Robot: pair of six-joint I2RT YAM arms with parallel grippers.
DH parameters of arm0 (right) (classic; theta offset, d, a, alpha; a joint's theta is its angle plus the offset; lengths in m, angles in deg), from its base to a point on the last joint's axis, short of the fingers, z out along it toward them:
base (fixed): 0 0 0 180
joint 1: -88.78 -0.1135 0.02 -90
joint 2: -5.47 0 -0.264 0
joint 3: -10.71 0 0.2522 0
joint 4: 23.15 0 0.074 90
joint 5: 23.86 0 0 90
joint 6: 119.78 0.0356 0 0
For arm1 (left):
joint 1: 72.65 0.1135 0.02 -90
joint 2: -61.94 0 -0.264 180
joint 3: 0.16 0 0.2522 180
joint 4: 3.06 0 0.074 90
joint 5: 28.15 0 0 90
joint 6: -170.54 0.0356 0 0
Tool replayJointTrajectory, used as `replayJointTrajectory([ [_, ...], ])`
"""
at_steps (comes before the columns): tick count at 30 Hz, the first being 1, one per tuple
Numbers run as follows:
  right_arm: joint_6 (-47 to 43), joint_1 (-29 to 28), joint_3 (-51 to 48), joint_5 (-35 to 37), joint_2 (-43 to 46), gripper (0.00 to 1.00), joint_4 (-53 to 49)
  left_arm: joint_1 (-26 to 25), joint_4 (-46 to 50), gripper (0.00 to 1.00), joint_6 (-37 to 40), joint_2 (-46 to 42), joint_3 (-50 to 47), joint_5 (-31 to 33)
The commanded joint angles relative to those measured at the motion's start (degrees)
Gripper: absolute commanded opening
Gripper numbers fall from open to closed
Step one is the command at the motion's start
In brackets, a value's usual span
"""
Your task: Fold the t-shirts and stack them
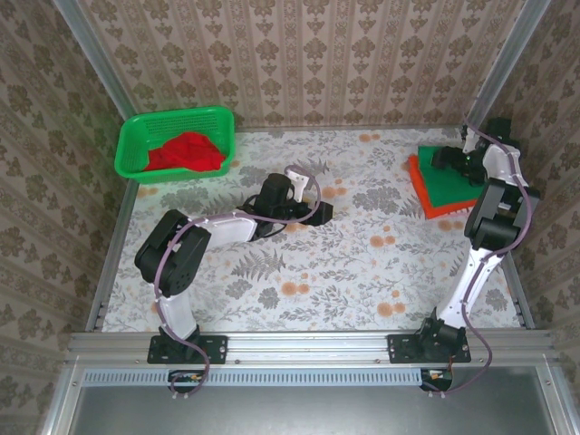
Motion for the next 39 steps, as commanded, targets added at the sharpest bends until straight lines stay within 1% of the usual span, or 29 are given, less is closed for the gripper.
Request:
replayJointTrajectory([
  [1, 4.1, -0.7, -4.8, 3.0, 6.7, 1.0, 1.3, 0.5, -1.5, 1.0, -0.5, -0.5, -0.2, -0.8],
  [7, 5.5, -1.6, -13.7, 5.0, 17.8, 1.0, 11.6, 1.2, -1.5, 1.0, 1.7, -2.9, -1.5, 0.2],
  [12, 6.2, -3.8, -23.8, 7.3, 27.2, 1.0, 19.9, 3.2, -0.9, 1.0, 4.7, -7.1, -3.8, 2.1],
  [15, 5.7, -6.0, -31.6, 8.4, 33.9, 1.0, 24.9, 4.9, 0.9, 1.0, 7.0, -10.6, -6.1, 5.1],
  [19, 4.8, -9.8, -41.9, 11.0, 42.9, 1.0, 30.6, 7.5, 3.2, 1.0, 10.7, -17.1, -10.4, 10.9],
  [22, 7.1, -13.0, -50.3, 12.4, 49.5, 1.0, 35.6, 9.9, 5.2, 1.0, 13.1, -22.5, -14.0, 14.4],
  [24, 8.0, -15.8, -56.4, 13.4, 53.2, 1.0, 39.7, 11.5, 7.5, 1.0, 15.4, -26.5, -16.3, 18.1],
  [25, 7.8, -17.7, -60.0, 13.9, 55.1, 1.0, 42.4, 12.4, 9.1, 1.0, 17.0, -28.6, -17.4, 21.3],
  [28, 6.9, -21.6, -67.3, 17.4, 58.0, 1.0, 48.3, 13.9, 10.9, 1.0, 20.4, -35.4, -22.0, 30.8],
  [29, 7.1, -22.6, -70.2, 18.2, 58.6, 1.0, 51.3, 16.0, 10.6, 1.0, 21.2, -37.8, -24.0, 33.5],
  [32, 8.0, -23.7, -76.1, 21.5, 58.2, 1.0, 59.0, 19.3, 9.6, 1.0, 21.6, -43.4, -29.3, 39.4],
  [34, 8.8, -23.8, -79.3, 23.8, 57.2, 1.0, 65.3, 22.3, 8.5, 1.0, 21.1, -45.4, -32.2, 40.8],
  [35, 9.0, -23.9, -80.7, 24.9, 56.3, 1.0, 69.0, 24.1, 8.6, 1.0, 22.0, -46.6, -32.6, 39.4],
  [37, 9.3, -24.0, -82.5, 26.2, 54.3, 1.0, 74.0, 26.3, 3.8, 1.0, 25.1, -47.3, -35.0, 38.6],
  [39, 9.6, -24.2, -83.5, 26.6, 51.7, 1.0, 78.2, 29.0, -1.1, 1.0, 27.7, -46.2, -37.7, 37.3],
])
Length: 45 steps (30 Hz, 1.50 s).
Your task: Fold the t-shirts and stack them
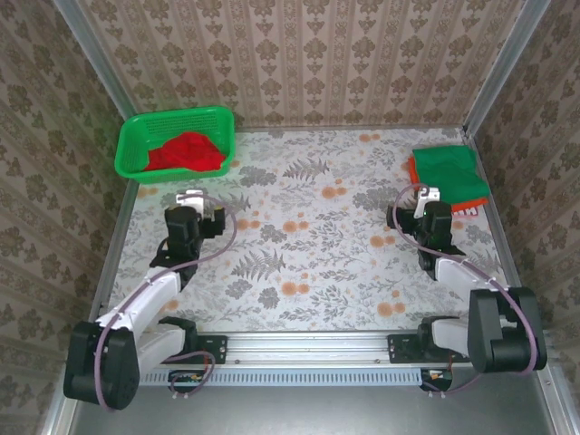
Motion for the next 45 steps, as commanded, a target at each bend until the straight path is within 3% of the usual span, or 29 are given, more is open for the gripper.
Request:
replayJointTrajectory([
  [1, 1.5, -0.7, -1.7, 3.9, -3.5, 1.0, 15.0, 3.9, -8.0, 1.0, 5.6, 1.3, -3.1, 0.2],
  [5, -0.8, -2.0, -1.3, 4.4, -7.0, 1.0, 18.0, 8.2, -15.8, 1.0, 5.7, 7.8, -4.9, -5.4],
  [10, -3.3, -3.8, -0.5, 4.3, -12.0, 1.0, 20.9, 9.6, -24.9, 1.0, 8.9, 16.2, -3.6, -9.4],
  [14, -4.2, -4.2, -0.2, 3.3, -15.0, 1.0, 22.8, 11.1, -20.4, 1.0, 7.2, 20.8, 2.0, -13.9],
  [19, -3.8, -4.0, -0.2, 3.6, -16.8, 1.0, 24.4, 11.5, -34.0, 1.0, 6.2, 29.4, -0.7, -14.4],
  [45, -3.3, -3.4, 0.3, 2.6, -16.8, 1.0, 23.5, 12.5, -32.6, 1.0, 4.1, 29.3, -0.2, -12.9],
])
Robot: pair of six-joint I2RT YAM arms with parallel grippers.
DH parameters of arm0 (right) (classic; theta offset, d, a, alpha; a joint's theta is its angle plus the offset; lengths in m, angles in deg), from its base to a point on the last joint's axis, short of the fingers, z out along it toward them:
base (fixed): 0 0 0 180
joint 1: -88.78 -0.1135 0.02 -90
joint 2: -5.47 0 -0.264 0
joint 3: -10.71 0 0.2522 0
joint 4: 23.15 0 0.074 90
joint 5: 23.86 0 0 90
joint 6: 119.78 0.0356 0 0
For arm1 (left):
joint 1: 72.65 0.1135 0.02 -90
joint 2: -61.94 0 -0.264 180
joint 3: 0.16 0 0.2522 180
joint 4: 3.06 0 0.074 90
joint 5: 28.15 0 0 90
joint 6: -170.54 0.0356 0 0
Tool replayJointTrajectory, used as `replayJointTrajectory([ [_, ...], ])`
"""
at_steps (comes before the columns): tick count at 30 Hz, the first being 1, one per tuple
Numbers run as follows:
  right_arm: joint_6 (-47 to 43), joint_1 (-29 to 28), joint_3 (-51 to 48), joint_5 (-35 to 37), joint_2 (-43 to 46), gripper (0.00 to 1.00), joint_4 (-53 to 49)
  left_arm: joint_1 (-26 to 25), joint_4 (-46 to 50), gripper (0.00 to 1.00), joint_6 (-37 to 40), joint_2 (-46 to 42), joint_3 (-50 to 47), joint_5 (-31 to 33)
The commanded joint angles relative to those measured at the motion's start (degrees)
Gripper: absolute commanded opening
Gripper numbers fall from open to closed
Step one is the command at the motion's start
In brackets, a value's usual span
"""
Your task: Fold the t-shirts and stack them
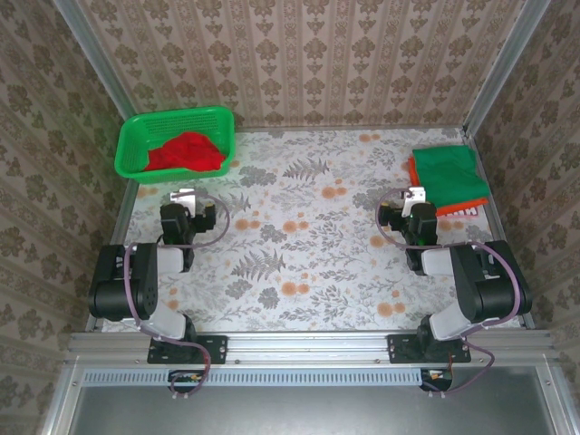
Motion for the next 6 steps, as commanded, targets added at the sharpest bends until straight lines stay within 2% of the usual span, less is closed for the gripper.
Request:
replayJointTrajectory([
  [1, -0.1, 0.3, 1.1, -0.2, -0.5, 1.0, 2.1, 0.2, -1.4, 1.0, -0.8, -0.3, -0.1, -0.2],
  [6, -0.1, 0.3, 1.1, -0.1, -0.5, 1.0, 2.1, 0.2, -1.4, 1.0, -0.8, -0.3, -0.2, -0.3],
])
